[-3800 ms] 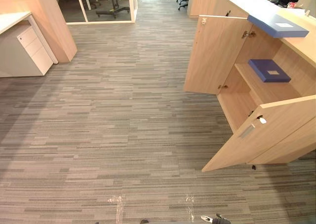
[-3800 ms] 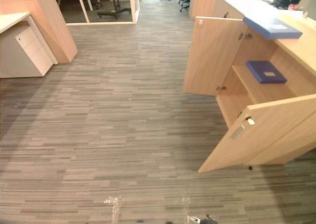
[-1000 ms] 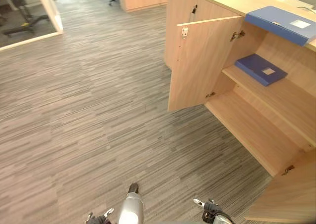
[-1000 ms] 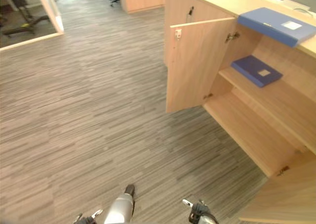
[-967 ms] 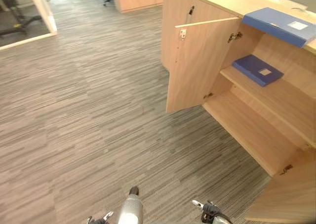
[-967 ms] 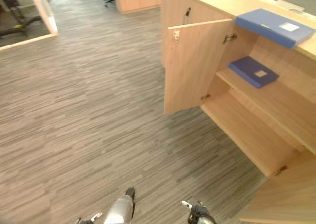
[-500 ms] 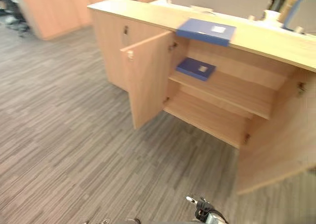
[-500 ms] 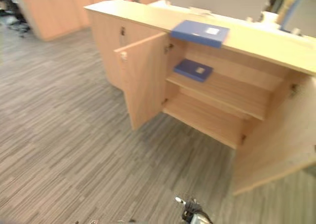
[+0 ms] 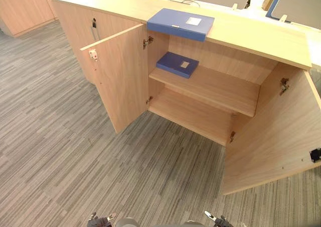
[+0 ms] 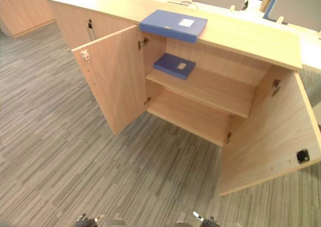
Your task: Walk over to the cabinet, pick up the folder, carry it to the office cabinet, place the folder inside the office cabinet, then close the office cabinet door
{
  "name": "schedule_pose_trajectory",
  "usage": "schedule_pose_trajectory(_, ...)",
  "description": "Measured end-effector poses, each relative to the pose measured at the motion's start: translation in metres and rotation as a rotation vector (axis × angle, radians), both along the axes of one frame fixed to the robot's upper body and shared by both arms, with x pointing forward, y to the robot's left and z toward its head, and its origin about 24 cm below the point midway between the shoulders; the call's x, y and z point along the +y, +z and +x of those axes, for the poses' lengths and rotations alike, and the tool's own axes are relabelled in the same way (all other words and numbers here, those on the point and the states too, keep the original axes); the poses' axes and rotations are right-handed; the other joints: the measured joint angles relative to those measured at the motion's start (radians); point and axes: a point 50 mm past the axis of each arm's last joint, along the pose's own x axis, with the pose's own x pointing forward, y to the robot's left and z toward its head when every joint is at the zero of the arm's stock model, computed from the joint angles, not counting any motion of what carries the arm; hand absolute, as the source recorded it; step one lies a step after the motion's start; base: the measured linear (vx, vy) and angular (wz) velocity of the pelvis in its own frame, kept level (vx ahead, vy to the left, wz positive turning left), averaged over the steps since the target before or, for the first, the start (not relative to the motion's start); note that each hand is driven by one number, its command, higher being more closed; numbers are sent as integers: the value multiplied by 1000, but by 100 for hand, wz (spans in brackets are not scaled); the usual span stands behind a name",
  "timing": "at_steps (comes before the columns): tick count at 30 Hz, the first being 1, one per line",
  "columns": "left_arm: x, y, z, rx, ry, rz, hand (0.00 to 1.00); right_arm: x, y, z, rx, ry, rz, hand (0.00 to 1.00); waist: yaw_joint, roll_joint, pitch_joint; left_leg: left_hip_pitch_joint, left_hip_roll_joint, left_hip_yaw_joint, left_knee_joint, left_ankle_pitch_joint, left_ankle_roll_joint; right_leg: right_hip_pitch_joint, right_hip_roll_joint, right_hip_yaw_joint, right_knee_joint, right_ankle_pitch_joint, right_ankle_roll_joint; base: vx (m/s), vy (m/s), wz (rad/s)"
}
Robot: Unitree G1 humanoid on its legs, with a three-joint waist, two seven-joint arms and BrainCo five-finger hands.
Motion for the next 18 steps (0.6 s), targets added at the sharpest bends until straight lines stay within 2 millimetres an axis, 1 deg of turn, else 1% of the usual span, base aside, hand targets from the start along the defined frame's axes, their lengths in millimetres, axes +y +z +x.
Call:
schedule_pose_trajectory(1, 0, 0, 0, -1, 6, -1, 0, -1, 0, 0, 1, -1, -1, 0, 2, 3, 4, -22, 7, -5, 79, -10, 1, 21, 5, 13, -9, -1, -3, 412, 95, -51)
schedule_pose_trajectory(2, 0, 0, 0, -1, 6, -2, 0, -2, 0, 0, -1, -6, -2, 0, 12, 9, 13, -60, 9, -7, 197, -30, 22, 58, 8, 45, -28, -3, -5, 287, 116, -57)
schedule_pose_trajectory(3, 1, 1, 1, -3, 6, 1, 0, -1, 0, 2, -4, -2, 2, 0, 23, 7, 15, -89, -6, -2, 245, -47, 45, 80, -1, 81, -43, -4, -5, 468, 294, -90)
schedule_pose_trajectory(4, 2, 1, 2, -2, 1, 5, 0, 0, 0, 4, -4, -4, 9, 0, 37, 1, 22, -129, -41, -1, 252, -77, 72, 96, -28, 126, -50, -4, -4, 302, 297, -101)
schedule_pose_trajectory(5, 2, 1, 1, 1, 1, 5, 0, 2, 0, 7, -6, -12, 20, 0, 48, -5, 30, -164, -65, -2, 223, -94, 85, 99, -55, 163, -40, -3, -3, 346, 405, -125)
schedule_pose_trajectory(6, 3, 1, -1, 8, 3, 8, 0, 3, 0, 13, -13, -8, 25, 0, 53, -5, 47, -190, -86, -21, 116, -91, 85, 100, -95, 193, -9, -6, 12, 217, 300, -104)
schedule_pose_trajectory(7, 1, 0, -3, 13, 5, 3, 0, 2, 1, 16, -20, -2, 21, 0, 53, -2, 49, -196, -90, -41, 32, -74, 88, 100, -114, 202, 9, -12, 27, 275, 388, -97)
schedule_pose_trajectory(8, -4, -2, -10, 31, 15, -7, 0, -2, 2, 16, -24, 8, 6, 0, 54, 19, 40, -192, -86, -74, -111, 48, 76, 101, -128, 216, 32, -28, 71, 277, 366, -68)
schedule_pose_trajectory(9, 4, -2, -12, 44, 27, 9, 0, 8, 1, 16, -16, 37, 23, 0, 57, -21, 47, -150, -136, -32, -119, 27, 88, 103, -182, 236, 40, -47, 105, 307, 392, -45)
schedule_pose_trajectory(10, 5, -1, -8, 34, 14, 19, 0, 9, 1, 18, -20, 55, 24, 0, 53, -21, 43, -138, -155, -42, -137, 31, 93, 92, -170, 241, 8, -43, 101, 213, 282, -22)
schedule_pose_trajectory(11, 5, -1, -8, 32, 15, 19, 0, 10, 1, 20, -20, 69, 20, 0, 54, -24, 41, -132, -167, -63, -140, 31, 94, 83, -160, 246, -11, -30, 99, 120, 230, -8)
schedule_pose_trajectory(12, 4, -2, -8, 39, 18, 14, 0, 12, 2, 25, -31, 82, 21, 0, 55, -27, 40, -116, -208, -125, -152, 31, 94, 70, -145, 258, -61, 10, 94, 24, 153, -6)
schedule_pose_trajectory(13, 4, -3, -10, 52, 29, 7, 0, 14, 3, 29, -40, 80, 22, 0, 50, -27, 33, -92, -234, -128, -172, 30, 95, 71, -149, 270, -81, 43, 103, 48, 170, -1)
schedule_pose_trajectory(14, 2, -5, -13, 67, 22, 0, 0, 14, 3, 31, -42, 82, 21, 0, 50, -22, 14, -76, -238, -118, -197, 33, 98, 76, -154, 288, -97, 77, 108, 77, 174, -16)
schedule_pose_trajectory(15, 1, -6, -18, 83, 19, -2, 0, 18, 4, 36, -48, 113, 26, 0, 57, -17, -4, -53, -244, -99, -245, 44, 116, 75, -161, 300, -121, 111, 107, 110, 178, -28)
schedule_pose_trajectory(17, 1, -7, -19, 95, 6, 4, 0, 24, 4, 41, -57, 137, 33, 0, 56, -14, -15, -26, -258, -91, -307, 55, 133, 75, -173, 302, -148, 142, 118, 74, 113, -35)
schedule_pose_trajectory(18, 1, -6, -18, 102, -26, 13, 0, 26, 3, 41, -45, 174, 32, 0, 55, -16, -23, -10, -270, -84, -354, 74, 139, 65, -187, 307, -161, 162, 144, 52, 109, -43)
